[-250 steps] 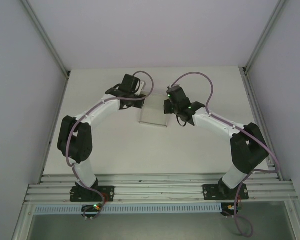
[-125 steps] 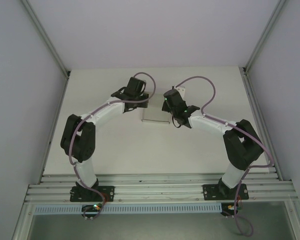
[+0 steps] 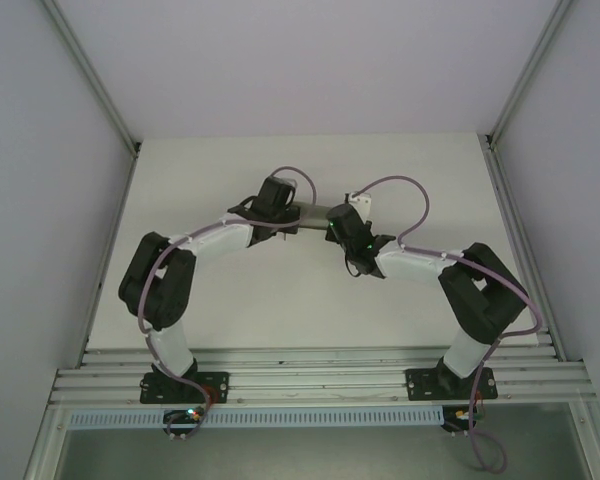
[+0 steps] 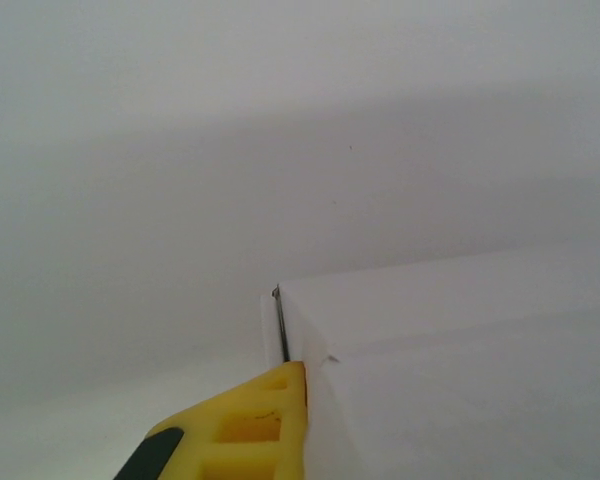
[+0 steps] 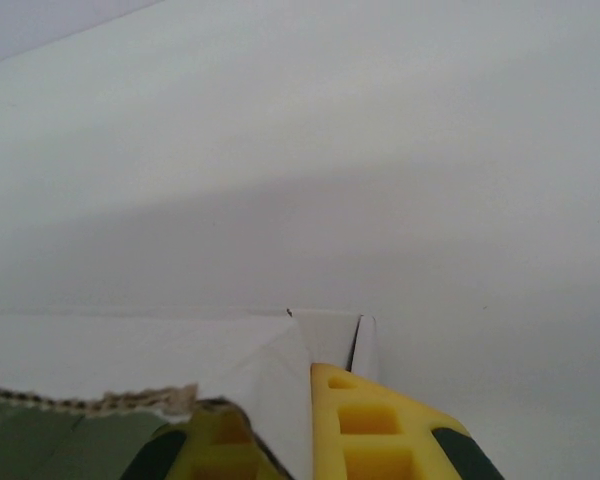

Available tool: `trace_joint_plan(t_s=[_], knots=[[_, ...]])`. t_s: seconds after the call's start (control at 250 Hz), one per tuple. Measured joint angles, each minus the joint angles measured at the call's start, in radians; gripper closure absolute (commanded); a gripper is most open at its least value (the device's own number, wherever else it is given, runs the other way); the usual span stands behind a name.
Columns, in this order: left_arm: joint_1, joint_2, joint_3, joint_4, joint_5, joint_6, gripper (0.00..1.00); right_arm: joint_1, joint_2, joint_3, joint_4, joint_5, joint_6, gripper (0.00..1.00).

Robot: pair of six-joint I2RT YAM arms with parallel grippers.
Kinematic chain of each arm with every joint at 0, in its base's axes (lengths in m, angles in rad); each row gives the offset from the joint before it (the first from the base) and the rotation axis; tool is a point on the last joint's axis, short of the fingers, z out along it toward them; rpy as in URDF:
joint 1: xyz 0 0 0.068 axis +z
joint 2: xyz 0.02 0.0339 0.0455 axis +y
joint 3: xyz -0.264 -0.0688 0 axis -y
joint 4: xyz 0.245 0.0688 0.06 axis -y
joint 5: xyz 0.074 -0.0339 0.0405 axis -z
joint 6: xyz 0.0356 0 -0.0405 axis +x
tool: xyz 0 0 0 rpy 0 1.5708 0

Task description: Assemble paper box

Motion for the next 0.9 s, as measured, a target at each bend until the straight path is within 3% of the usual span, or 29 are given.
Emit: trace_joint_plan(t_s=[0.164,0.276,0.411,0.531,0.763,0.903], knots=[[-0.009,-0.063,-0.093,0.045,0.024,0.0,0.79,0.039,-0.018,-0.035,0.016,0.051,-0.007,0.94],[-0.022,-0.108,-0.131,0.045,0.034,0.013,0.6,0.056,-0.027,-0.047,0.015,0.073,-0.007,0.94],[-0.042,-0.171,-0.155,0.048,0.037,0.013,0.46,0.089,-0.045,-0.064,-0.002,0.1,-0.002,0.89],[-0.055,-0.22,-0.184,0.049,0.039,0.0,0.26,0.119,-0.056,-0.08,-0.026,0.119,0.006,0.84],[-0.062,-0.26,-0.223,0.029,0.039,-0.006,0.18,0.148,-0.08,-0.093,-0.081,0.15,0.025,0.69],[-0.064,-0.293,-0.241,0.024,0.033,-0.016,0.02,0.159,-0.111,-0.097,-0.103,0.159,0.024,0.6]])
